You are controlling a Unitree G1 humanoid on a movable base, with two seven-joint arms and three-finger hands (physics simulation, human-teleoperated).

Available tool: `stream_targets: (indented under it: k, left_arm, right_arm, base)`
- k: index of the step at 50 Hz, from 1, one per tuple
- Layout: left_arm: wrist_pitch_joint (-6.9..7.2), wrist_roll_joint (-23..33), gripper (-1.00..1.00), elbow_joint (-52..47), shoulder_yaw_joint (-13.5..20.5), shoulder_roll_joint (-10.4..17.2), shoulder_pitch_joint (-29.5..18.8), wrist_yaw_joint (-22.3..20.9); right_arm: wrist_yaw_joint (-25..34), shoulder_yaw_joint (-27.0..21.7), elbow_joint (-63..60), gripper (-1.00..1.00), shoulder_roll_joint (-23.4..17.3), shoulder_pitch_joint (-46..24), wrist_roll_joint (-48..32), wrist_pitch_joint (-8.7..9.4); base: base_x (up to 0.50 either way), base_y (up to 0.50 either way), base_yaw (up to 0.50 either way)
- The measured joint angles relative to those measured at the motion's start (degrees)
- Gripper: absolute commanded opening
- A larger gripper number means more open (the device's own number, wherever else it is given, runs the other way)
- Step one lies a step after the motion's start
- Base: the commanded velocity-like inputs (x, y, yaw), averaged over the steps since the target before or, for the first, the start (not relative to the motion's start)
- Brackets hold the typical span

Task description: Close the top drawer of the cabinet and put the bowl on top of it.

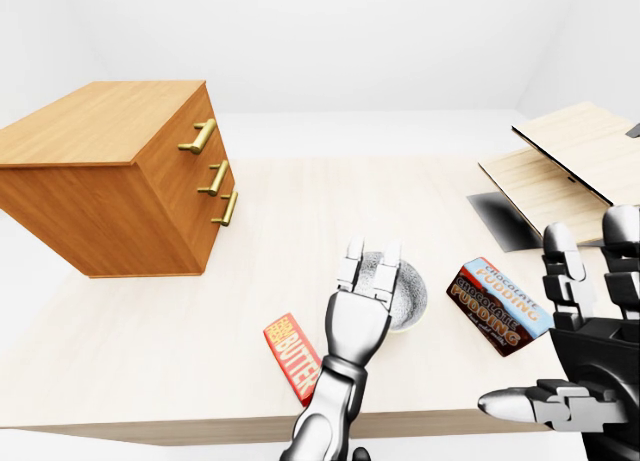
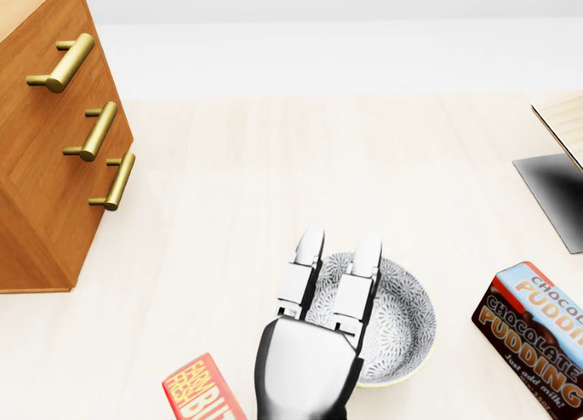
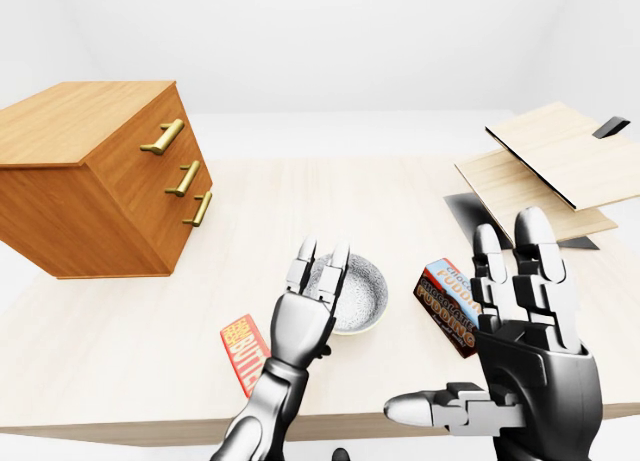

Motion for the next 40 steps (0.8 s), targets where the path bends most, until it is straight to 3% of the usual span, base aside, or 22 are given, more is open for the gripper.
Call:
stream_targets:
  k: [13, 40]
  left_arm:
    - [0.00, -1.2, 1.00, 6.1, 3.3, -1.2, -3.2, 1.1]
    - [0.00, -1.2, 1.00, 12.5, 5.5, -2.7, -5.4, 2.8]
  right_arm:
    - [0.2, 0.2, 0.3, 1.00, -0.1, 0.0, -0.2, 0.00]
    - [0.3, 0.2, 0.3, 1.00, -0.1, 0.1, 0.0, 0.00]
  base:
    - [0.00, 0.00, 0.00]
    - [0.00, 0.00, 0.00]
